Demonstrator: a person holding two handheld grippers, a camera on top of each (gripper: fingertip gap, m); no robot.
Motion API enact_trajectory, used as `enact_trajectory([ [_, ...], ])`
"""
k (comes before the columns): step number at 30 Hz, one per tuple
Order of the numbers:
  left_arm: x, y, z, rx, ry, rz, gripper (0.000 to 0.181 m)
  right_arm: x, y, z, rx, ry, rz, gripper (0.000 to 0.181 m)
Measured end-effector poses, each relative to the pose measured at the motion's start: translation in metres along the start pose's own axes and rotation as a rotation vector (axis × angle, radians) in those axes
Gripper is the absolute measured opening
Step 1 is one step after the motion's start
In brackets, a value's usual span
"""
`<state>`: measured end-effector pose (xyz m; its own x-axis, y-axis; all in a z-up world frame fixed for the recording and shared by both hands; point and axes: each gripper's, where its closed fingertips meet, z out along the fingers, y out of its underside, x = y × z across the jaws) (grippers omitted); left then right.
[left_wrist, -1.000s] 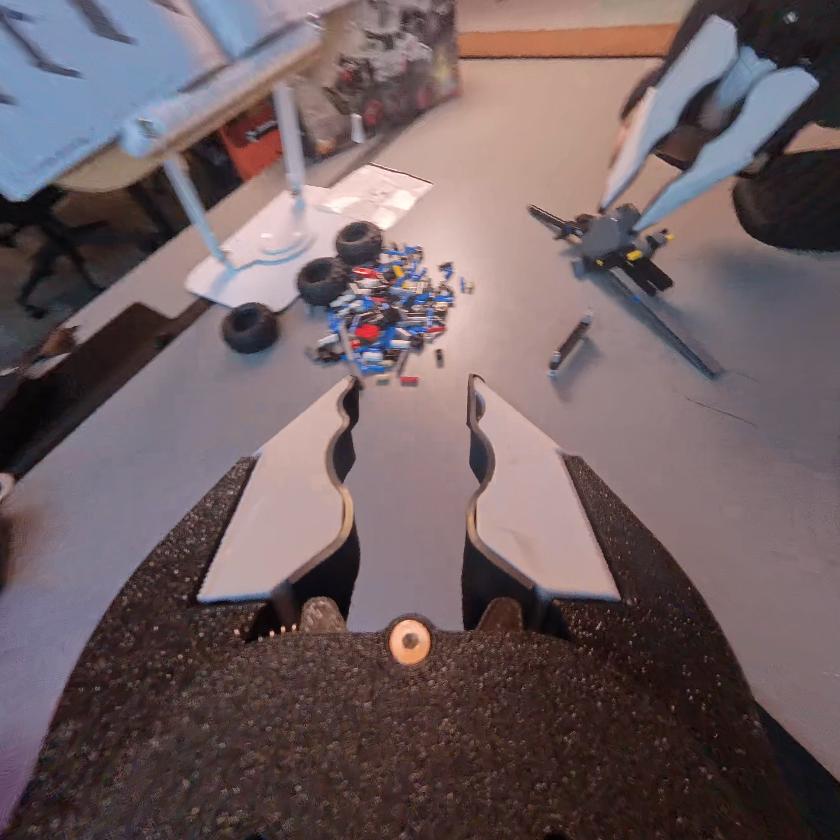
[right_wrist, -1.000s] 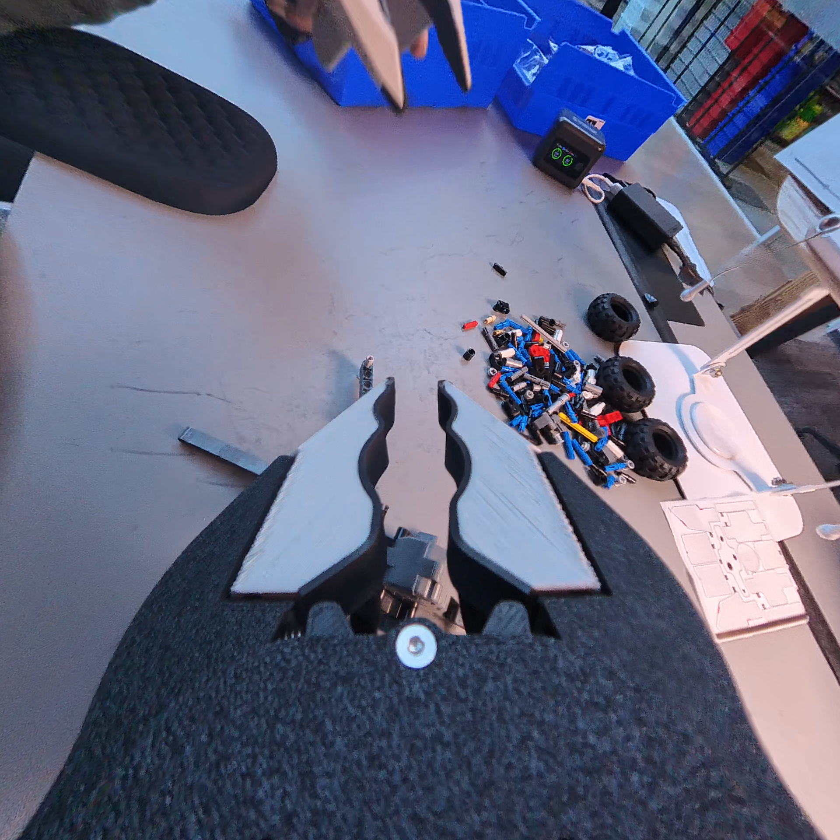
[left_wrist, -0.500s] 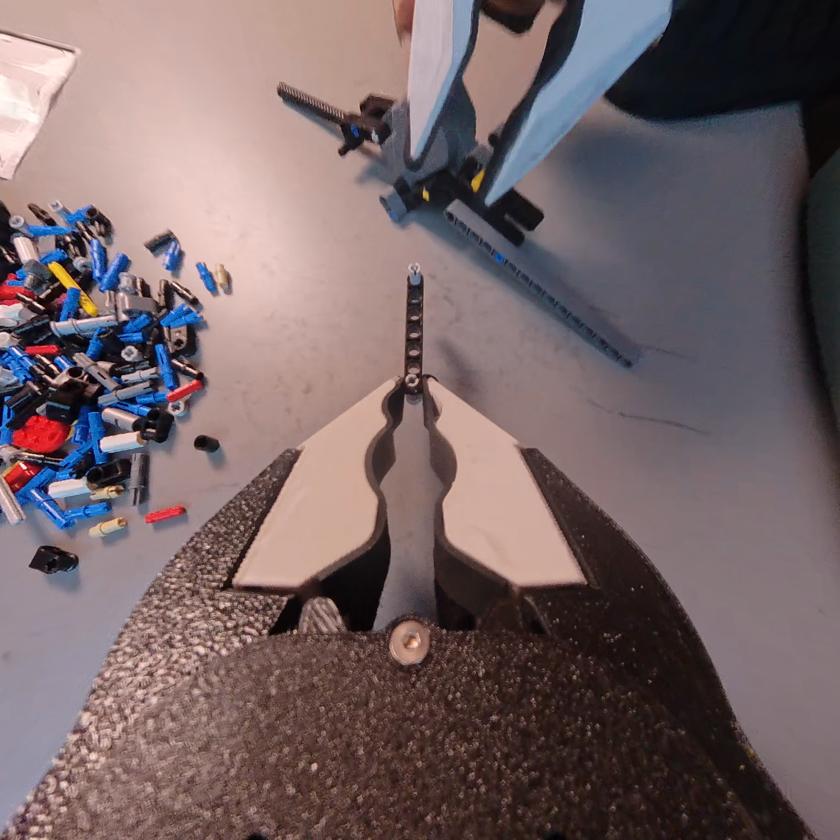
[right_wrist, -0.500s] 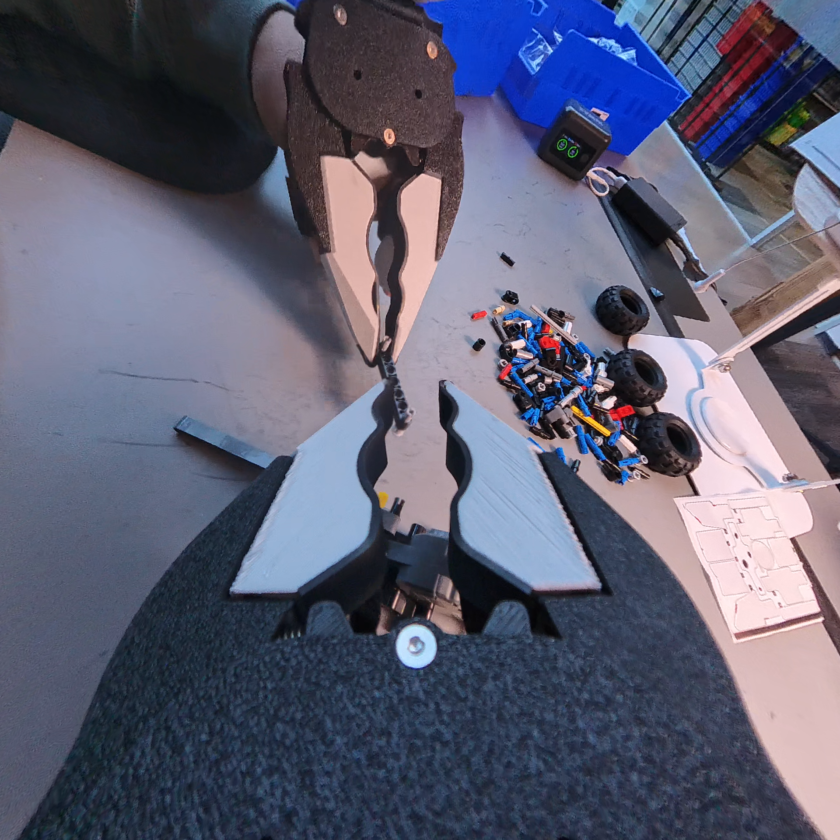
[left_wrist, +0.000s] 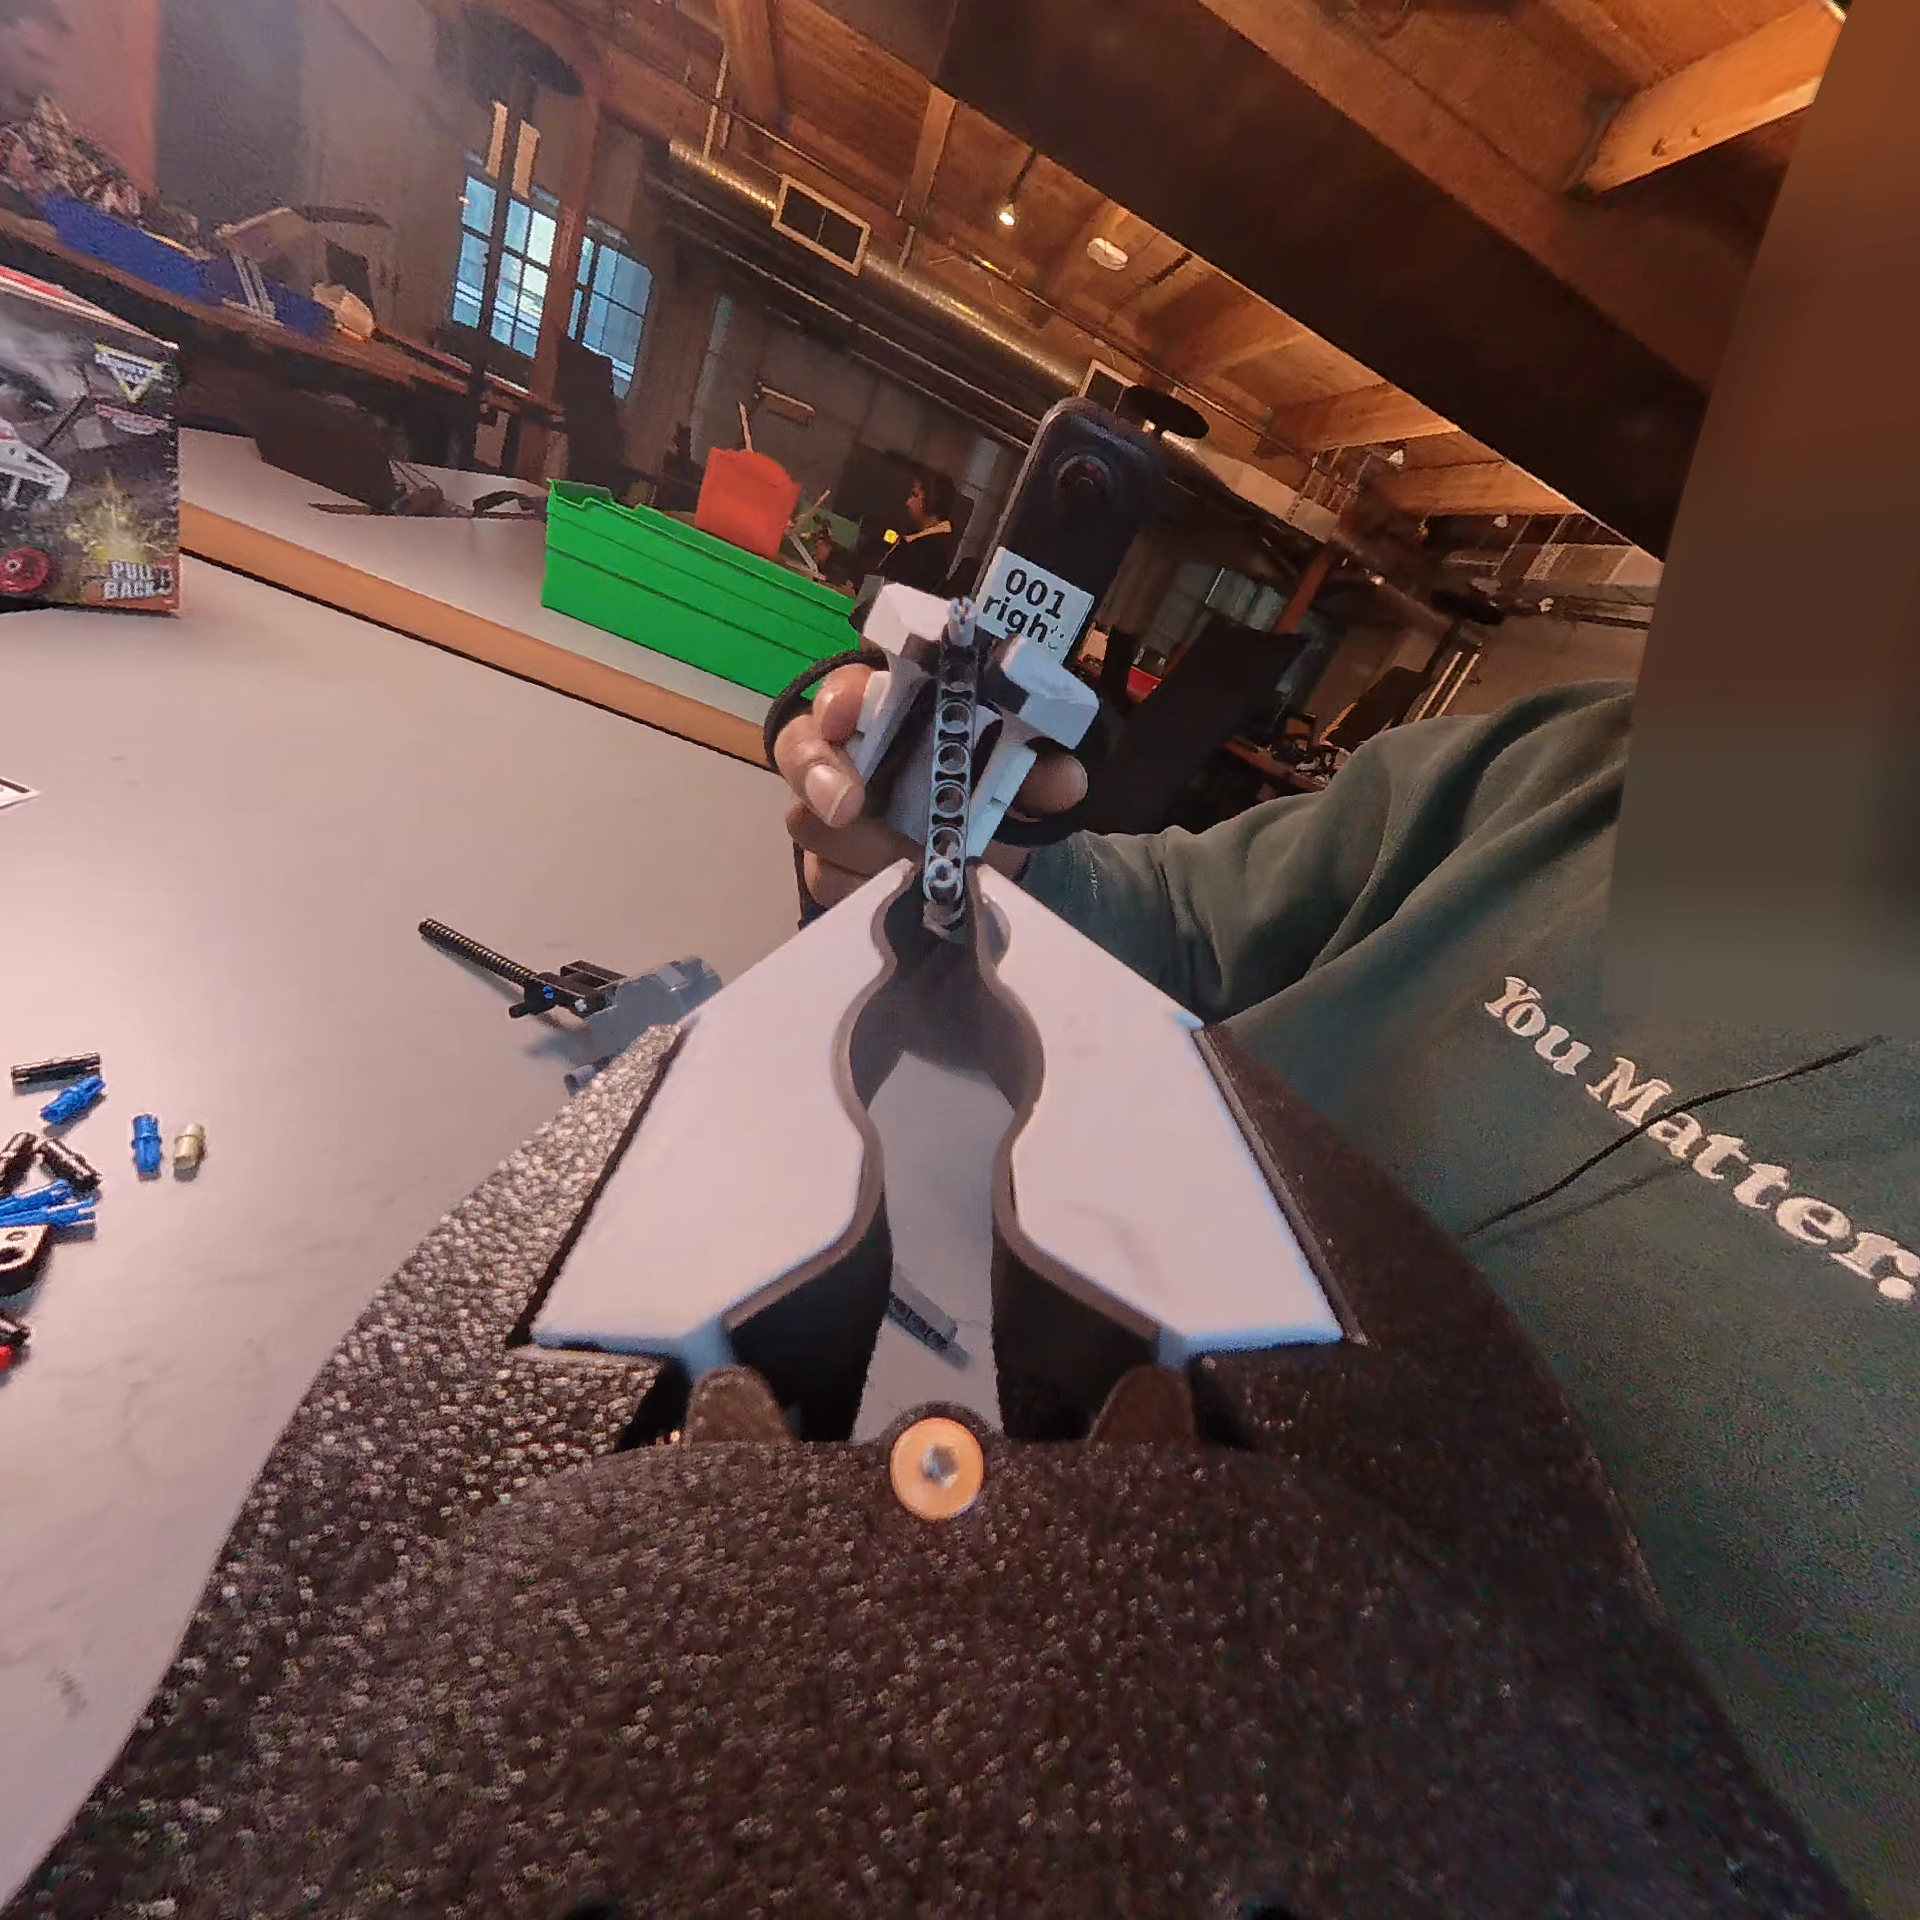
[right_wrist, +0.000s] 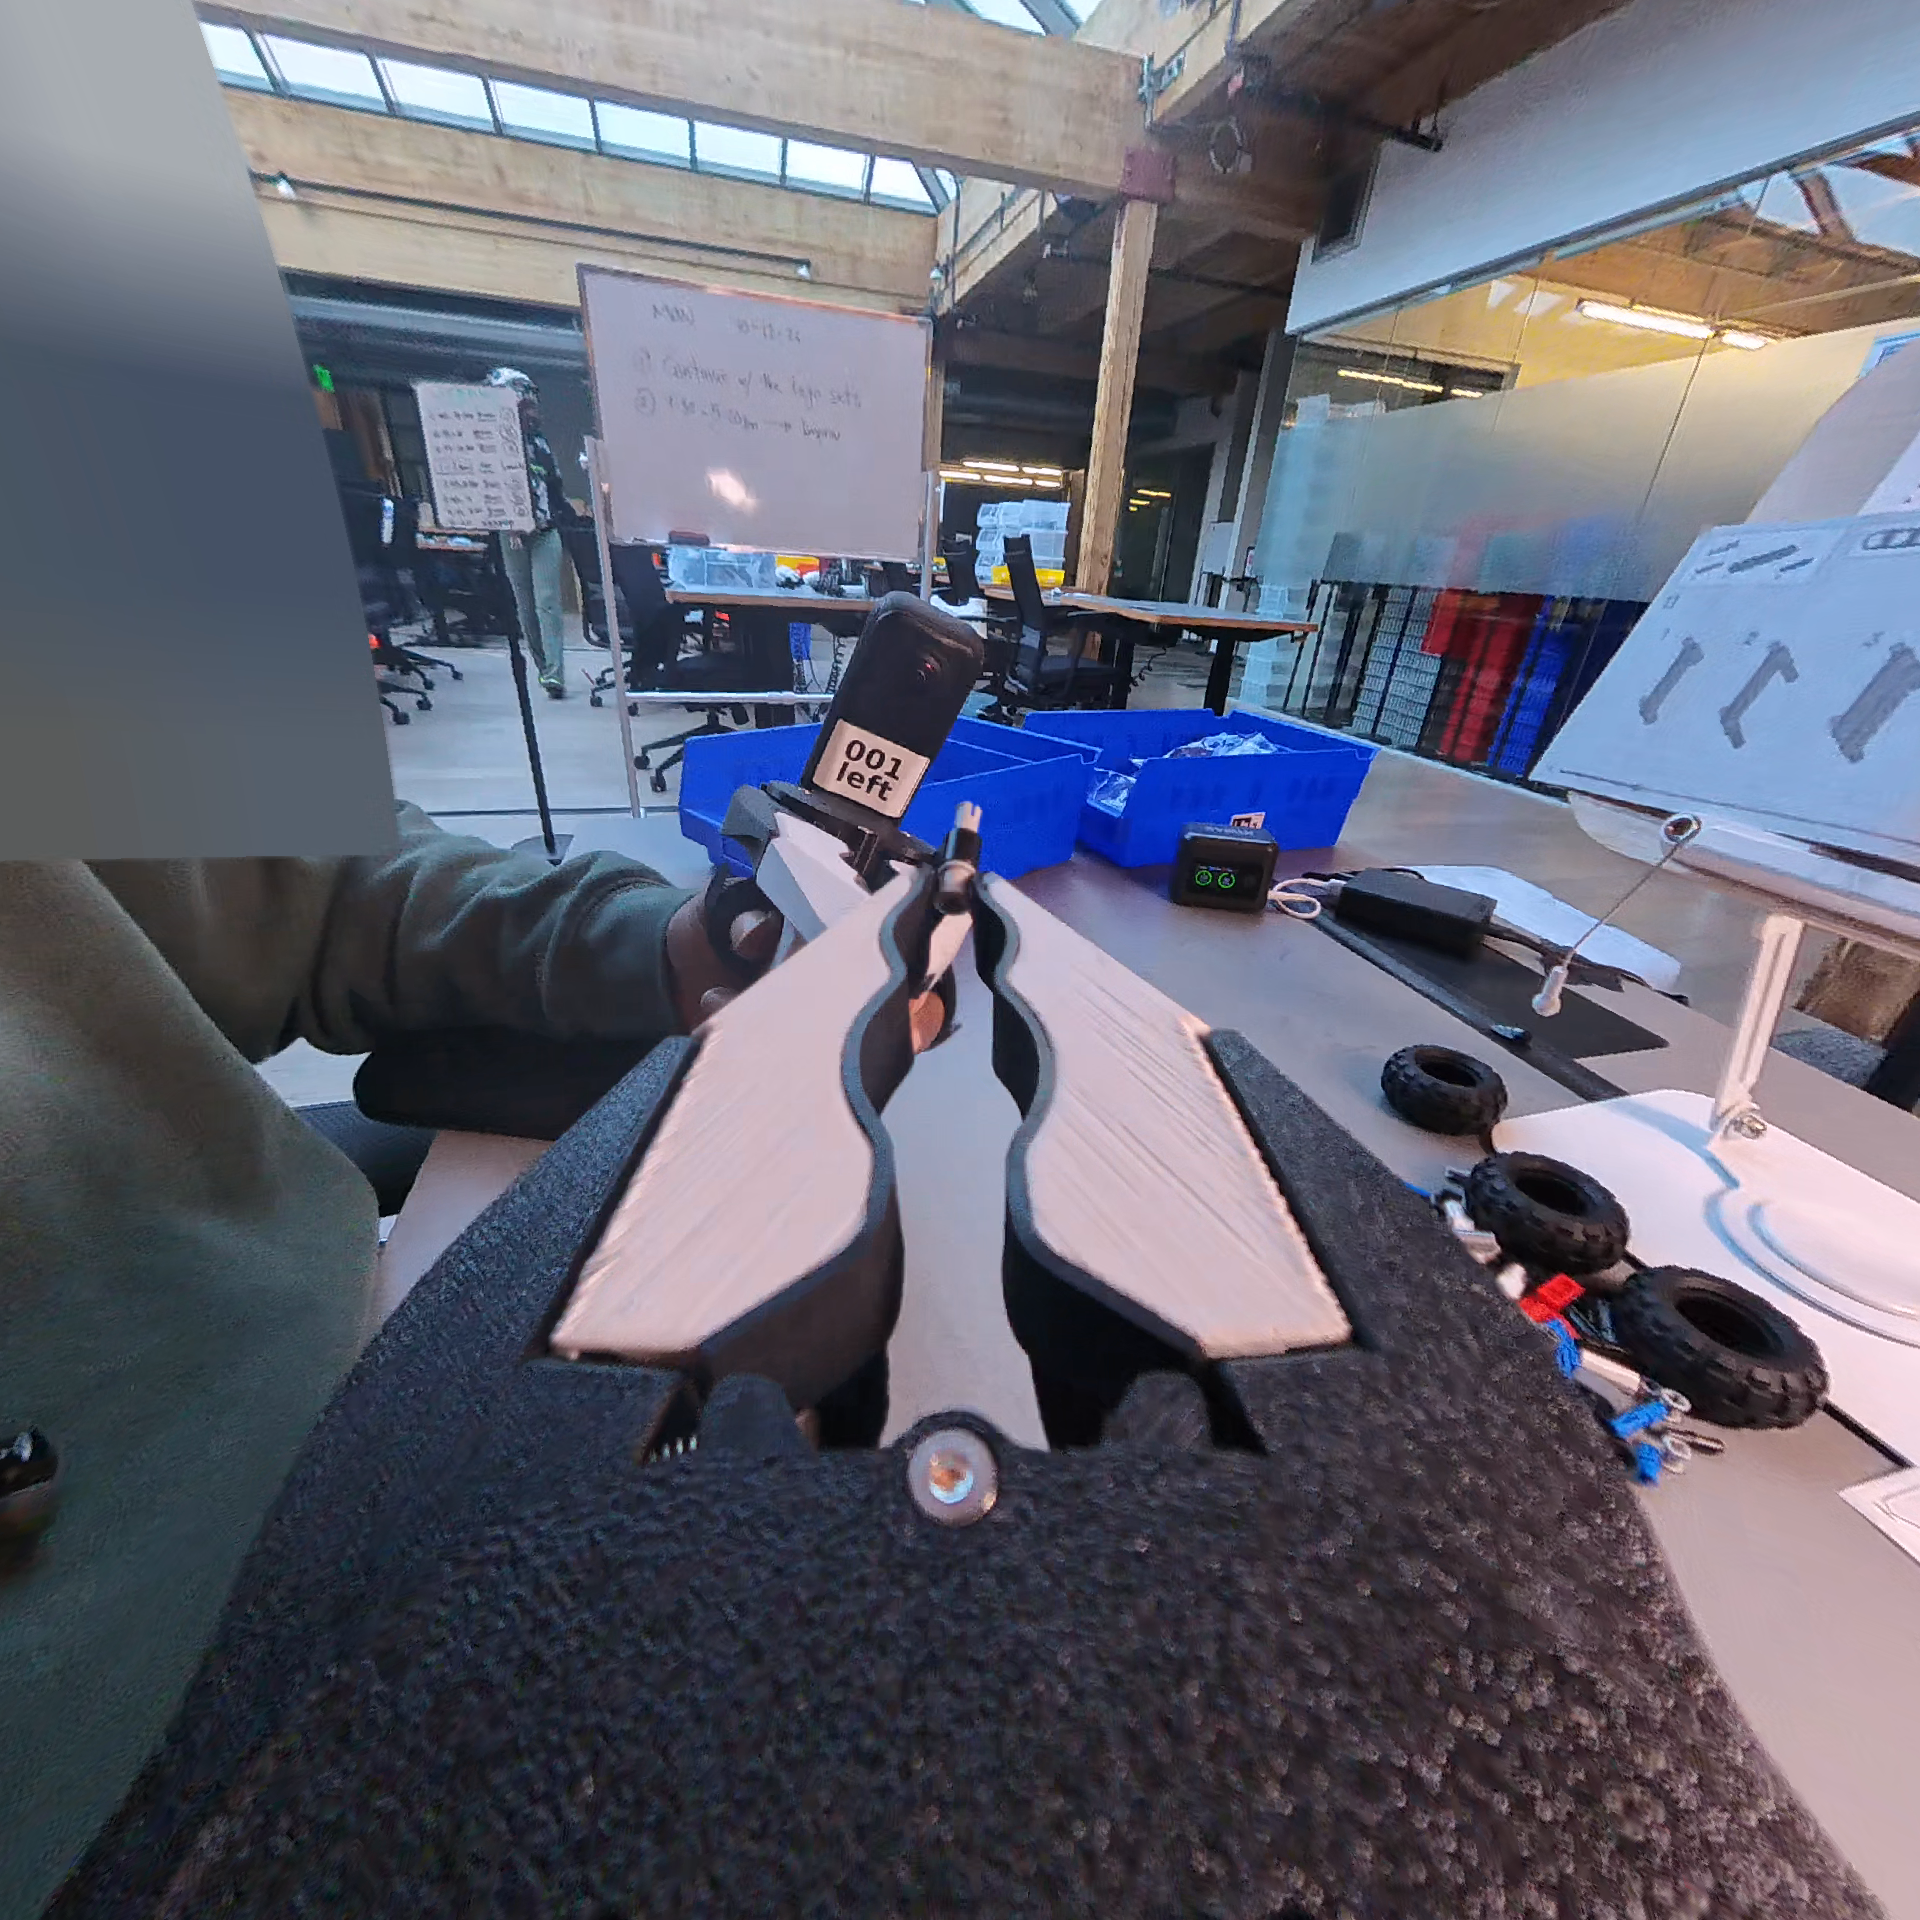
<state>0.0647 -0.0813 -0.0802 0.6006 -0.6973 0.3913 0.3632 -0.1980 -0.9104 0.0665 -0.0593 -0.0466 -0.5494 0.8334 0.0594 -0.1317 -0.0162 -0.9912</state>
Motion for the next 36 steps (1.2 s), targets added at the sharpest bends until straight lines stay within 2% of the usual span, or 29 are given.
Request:
enact_trajectory([
  [6, -0.005, 0.013, 0.005, -0.090, -0.085, 0.093, 0.009, -0.004, 0.005, 0.000, -0.028, -0.031, -0.004, 0.006],
  [8, -0.005, 0.013, 0.004, -0.114, -0.101, 0.136, 0.024, -0.008, 0.012, 0.000, -0.070, -0.062, -0.018, 0.005],
  [10, -0.006, 0.010, 0.000, -0.135, -0.126, 0.194, 0.030, -0.013, 0.021, 0.002, -0.115, -0.091, -0.028, 0.006],
  [14, 0.003, 0.015, 0.000, -0.203, -0.129, 0.306, 0.024, -0.026, 0.036, 0.007, -0.183, -0.155, -0.046, 0.006],
  [16, 0.009, 0.020, 0.003, -0.221, -0.099, 0.321, 0.011, -0.032, 0.040, 0.008, -0.193, -0.183, -0.043, 0.006],
  [19, 0.012, 0.022, 0.003, -0.230, -0.090, 0.323, 0.007, -0.035, 0.041, 0.007, -0.185, -0.205, -0.037, 0.006],
  [36, 0.020, 0.018, 0.006, -0.221, -0.168, 0.588, 0.006, -0.043, 0.033, 0.006, -0.153, -0.258, 0.004, 0.006],
])
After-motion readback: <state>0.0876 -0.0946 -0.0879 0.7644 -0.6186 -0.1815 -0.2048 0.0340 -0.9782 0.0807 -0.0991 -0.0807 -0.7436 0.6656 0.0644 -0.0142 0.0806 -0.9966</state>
